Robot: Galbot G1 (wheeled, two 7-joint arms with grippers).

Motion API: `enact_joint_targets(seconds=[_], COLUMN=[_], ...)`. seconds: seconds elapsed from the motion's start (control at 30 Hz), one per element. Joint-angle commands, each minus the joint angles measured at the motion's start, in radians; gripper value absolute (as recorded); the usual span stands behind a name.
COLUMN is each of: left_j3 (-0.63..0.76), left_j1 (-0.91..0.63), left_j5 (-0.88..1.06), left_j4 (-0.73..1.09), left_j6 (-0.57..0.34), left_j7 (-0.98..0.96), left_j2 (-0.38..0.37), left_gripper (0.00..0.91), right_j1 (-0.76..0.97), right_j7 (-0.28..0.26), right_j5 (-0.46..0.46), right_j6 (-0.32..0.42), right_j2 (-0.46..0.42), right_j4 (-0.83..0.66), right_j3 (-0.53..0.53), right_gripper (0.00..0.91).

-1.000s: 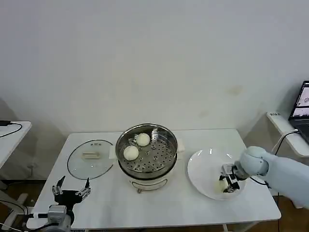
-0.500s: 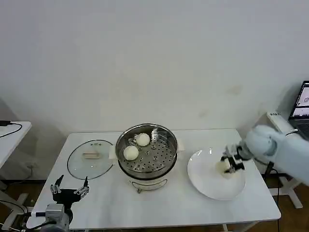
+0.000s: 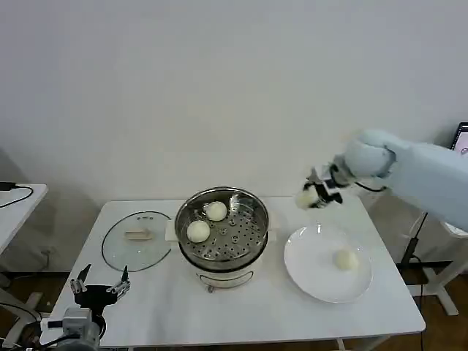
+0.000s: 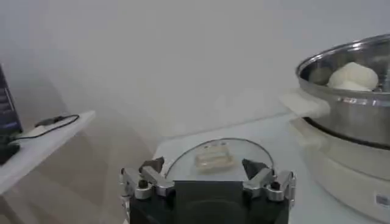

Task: Take steamed baozi put them in steamer then cover it.

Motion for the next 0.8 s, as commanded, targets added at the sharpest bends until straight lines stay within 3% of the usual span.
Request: enact_joint_targets(seconds=[0.03, 0.2, 0.53, 0.8], left_j3=[-0.004, -0.012, -0.028, -0.035], left_j1=[0.003, 0.012, 0.02, 0.024], left_j5=[0.002, 0.005, 0.005, 0.004], left_j4=[-0.016, -0.034, -0.027, -0.025], left_j6=[0.005, 0.011, 0.011, 0.008], left_j7=[0.0, 0.0, 0.0, 0.001], left_j2=[-0.006, -0.012, -0.018, -0.022], left_gripper=[0.907, 0.907, 0.907, 0.907], right_j1=[0.037, -0.009, -0.072, -0.104], right_j7=[0.007, -0.002, -0.046, -0.045], right_j5=[0.028, 0.014, -0.049, -0.087], right_j6=[0.032, 0.074, 0.198, 0.247], right_j2=[0.333, 0.401, 0.392, 0.396], right_j4=[-0.086, -0.084, -0.018, -0.031], right_j3=[-0.019, -0.036, -0.083, -0.091], right_gripper=[0.564, 0.574, 0.564, 0.564])
